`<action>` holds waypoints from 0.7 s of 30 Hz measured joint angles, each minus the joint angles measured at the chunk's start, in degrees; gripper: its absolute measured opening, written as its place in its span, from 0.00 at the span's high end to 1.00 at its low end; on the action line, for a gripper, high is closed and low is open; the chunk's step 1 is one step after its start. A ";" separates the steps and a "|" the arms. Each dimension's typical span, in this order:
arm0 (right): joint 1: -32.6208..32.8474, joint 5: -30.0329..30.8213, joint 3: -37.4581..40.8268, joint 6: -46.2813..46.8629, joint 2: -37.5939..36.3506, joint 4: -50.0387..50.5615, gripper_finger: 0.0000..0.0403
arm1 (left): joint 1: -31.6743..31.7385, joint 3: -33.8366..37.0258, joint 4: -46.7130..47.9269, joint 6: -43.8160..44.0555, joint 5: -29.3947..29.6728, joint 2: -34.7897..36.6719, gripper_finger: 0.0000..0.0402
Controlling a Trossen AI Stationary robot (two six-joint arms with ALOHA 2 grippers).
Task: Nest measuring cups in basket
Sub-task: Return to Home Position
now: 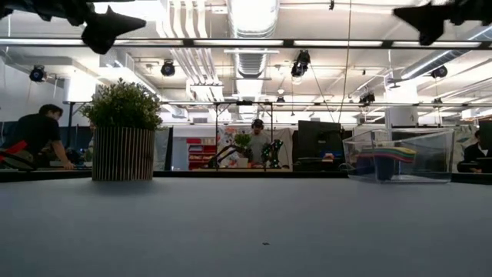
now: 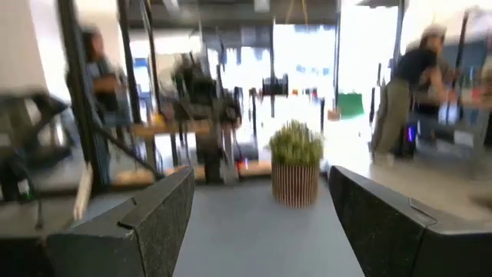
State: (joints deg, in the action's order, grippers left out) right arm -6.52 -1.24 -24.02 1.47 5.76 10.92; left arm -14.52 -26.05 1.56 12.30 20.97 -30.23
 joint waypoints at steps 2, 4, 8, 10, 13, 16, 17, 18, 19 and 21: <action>0.03 -0.22 1.86 0.08 -4.08 -0.72 0.29 | 0.00 1.55 -1.60 -0.97 2.71 2.19 0.42; 0.01 0.01 4.49 0.51 -5.74 -2.07 0.29 | 0.04 3.84 -3.22 -1.67 4.55 3.98 0.42; 0.01 -0.53 7.56 1.36 -3.72 -7.23 0.29 | 0.00 10.30 -9.23 -2.00 4.60 7.46 0.42; 0.05 -0.46 10.10 0.69 -3.21 -7.76 0.29 | 0.00 14.07 -13.53 -2.01 4.51 9.31 0.42; 0.01 0.09 14.21 -0.56 -3.24 -12.01 0.29 | 0.00 20.24 -20.63 -1.98 4.46 11.28 0.42; 0.01 0.78 18.47 -0.03 -3.91 -19.74 0.29 | 0.00 25.64 -27.58 -2.33 4.47 13.20 0.42; 0.01 0.90 20.12 -0.03 -3.90 -22.30 0.29 | 0.00 25.42 -25.78 -2.65 4.53 13.88 0.42; 0.00 1.20 21.56 -0.16 -3.81 -24.38 0.29 | 0.00 25.17 -23.37 -2.78 4.56 14.25 0.42; -0.01 1.47 22.94 -0.62 -3.80 -25.15 0.29 | 0.00 25.21 -22.55 -2.69 4.58 14.24 0.42; -0.01 3.17 23.29 -1.75 -3.81 -24.22 0.29 | 0.00 25.21 -22.73 -2.97 4.66 14.18 0.42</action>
State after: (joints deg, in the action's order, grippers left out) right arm -6.52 1.92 -0.73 -0.28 1.95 -13.30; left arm -14.52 -0.84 -21.17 9.33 25.63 -16.05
